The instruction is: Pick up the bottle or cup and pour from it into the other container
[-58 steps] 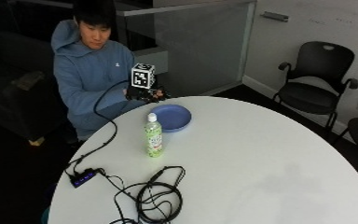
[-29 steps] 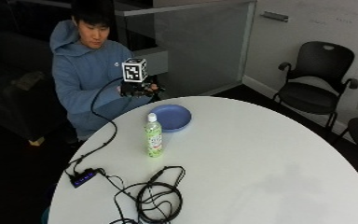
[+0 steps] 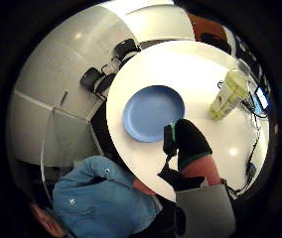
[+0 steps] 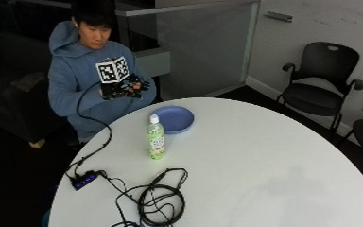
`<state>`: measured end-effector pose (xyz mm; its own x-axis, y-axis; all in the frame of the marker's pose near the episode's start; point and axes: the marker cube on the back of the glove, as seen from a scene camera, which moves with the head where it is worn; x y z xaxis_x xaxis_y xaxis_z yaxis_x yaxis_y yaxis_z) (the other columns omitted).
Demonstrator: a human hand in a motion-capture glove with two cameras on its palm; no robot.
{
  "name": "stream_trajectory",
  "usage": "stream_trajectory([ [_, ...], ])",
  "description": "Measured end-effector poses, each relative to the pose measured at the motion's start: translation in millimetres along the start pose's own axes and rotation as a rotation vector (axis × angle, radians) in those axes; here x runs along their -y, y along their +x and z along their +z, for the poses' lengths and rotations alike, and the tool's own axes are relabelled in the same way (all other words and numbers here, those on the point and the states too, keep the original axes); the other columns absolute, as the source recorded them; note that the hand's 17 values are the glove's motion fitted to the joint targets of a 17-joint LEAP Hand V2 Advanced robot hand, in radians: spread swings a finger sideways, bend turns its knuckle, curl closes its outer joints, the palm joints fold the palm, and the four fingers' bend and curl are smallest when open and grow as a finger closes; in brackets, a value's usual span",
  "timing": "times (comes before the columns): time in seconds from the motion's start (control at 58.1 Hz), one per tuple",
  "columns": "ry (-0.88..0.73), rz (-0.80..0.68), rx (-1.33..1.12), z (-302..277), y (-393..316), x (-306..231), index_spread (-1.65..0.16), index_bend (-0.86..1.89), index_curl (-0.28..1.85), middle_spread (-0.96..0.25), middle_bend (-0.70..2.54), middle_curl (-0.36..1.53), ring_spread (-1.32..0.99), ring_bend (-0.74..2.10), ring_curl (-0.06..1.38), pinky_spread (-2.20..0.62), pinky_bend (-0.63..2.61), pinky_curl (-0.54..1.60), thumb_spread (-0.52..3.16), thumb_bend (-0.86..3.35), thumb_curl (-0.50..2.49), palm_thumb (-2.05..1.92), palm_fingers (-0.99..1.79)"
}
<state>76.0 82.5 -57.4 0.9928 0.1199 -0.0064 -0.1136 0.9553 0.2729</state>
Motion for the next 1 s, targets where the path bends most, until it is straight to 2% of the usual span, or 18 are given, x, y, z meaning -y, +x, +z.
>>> stream_trajectory([
  [0.258,0.087,0.053,0.037,-5.1,50.1,-17.7,-0.43,0.14,0.26,-0.1,0.19,0.27,0.16,0.4,0.26,0.23,0.52,0.23,1.07,-0.03,0.41,0.67,0.07],
  [0.671,0.212,0.126,0.309,9.2,111.4,-30.2,-0.43,0.13,0.22,-0.1,0.19,0.29,0.16,0.49,0.29,0.24,0.6,0.26,1.02,-0.03,0.4,0.63,-0.01],
  [0.998,0.243,0.211,0.515,42.8,147.5,-22.8,-0.43,0.12,0.19,-0.09,0.19,0.3,0.18,0.55,0.3,0.24,0.66,0.28,0.99,-0.03,0.39,0.62,-0.01],
])
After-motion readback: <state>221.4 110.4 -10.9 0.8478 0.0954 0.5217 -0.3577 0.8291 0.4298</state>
